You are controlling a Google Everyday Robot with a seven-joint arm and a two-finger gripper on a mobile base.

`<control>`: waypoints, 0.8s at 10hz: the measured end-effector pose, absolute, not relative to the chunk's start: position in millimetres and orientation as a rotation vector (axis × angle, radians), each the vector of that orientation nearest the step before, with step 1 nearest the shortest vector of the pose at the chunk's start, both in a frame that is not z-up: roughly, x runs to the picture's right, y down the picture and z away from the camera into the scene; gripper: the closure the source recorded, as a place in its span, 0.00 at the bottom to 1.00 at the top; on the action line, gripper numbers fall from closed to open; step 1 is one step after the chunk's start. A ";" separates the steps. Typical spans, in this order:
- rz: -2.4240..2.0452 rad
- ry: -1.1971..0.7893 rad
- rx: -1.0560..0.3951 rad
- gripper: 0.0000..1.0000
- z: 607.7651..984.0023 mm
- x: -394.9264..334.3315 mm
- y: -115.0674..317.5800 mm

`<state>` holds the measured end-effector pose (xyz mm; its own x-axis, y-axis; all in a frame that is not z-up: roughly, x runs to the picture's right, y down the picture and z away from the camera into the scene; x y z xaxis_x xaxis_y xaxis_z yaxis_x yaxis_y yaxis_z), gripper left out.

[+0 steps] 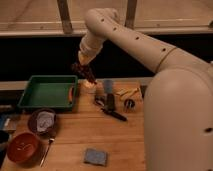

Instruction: Place grapes in tray

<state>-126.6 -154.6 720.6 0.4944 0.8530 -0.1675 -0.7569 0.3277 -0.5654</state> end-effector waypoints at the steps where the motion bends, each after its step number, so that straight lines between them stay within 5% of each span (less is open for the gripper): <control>1: 1.039 -0.212 -0.657 1.00 721.2 -149.4 -171.2; 8: 0.999 -0.282 -0.682 1.00 720.5 -187.8 -197.6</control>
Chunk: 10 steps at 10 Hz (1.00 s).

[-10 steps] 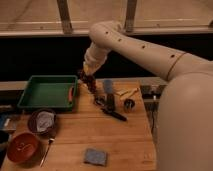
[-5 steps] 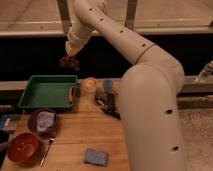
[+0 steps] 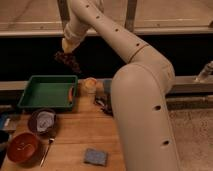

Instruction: Place grapes in tray

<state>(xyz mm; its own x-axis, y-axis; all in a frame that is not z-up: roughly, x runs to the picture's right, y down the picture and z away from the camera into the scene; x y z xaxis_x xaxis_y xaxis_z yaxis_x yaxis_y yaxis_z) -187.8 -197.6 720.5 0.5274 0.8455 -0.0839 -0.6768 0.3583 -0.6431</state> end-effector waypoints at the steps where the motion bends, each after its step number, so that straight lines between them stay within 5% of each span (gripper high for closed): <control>1: 0.998 -0.281 -0.682 1.00 720.5 -188.3 -197.3; 10: 0.820 -0.393 -0.879 1.00 768.1 -288.8 -130.4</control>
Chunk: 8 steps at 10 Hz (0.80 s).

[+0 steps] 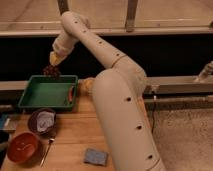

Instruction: Place grapes in tray

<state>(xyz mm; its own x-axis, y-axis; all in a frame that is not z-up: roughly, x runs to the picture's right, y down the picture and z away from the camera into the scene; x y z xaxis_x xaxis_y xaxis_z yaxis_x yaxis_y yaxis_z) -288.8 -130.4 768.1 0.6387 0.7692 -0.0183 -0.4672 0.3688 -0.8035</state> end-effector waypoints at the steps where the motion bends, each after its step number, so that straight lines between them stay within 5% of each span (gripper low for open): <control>1: 0.778 -0.417 -0.863 1.00 767.5 -303.1 -120.2; 8: 0.674 -0.401 -0.777 0.99 821.1 -325.7 -88.3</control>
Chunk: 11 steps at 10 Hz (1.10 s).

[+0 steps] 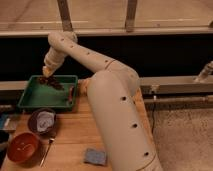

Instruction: Place grapes in tray

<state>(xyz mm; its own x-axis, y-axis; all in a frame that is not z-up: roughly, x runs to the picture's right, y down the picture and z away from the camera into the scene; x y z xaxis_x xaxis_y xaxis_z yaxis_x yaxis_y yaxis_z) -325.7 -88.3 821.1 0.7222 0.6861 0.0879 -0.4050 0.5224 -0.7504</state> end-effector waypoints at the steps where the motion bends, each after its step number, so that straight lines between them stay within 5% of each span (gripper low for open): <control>1: 0.667 -0.397 -0.795 0.96 826.8 -326.0 -89.6; 11: 0.646 -0.394 -0.826 0.96 831.9 -332.1 -88.4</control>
<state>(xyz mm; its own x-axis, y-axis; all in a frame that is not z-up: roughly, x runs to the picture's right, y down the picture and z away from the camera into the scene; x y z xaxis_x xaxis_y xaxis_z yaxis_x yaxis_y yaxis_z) -332.1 -88.4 831.9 0.7425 0.6655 0.0767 -0.3726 0.5054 -0.7783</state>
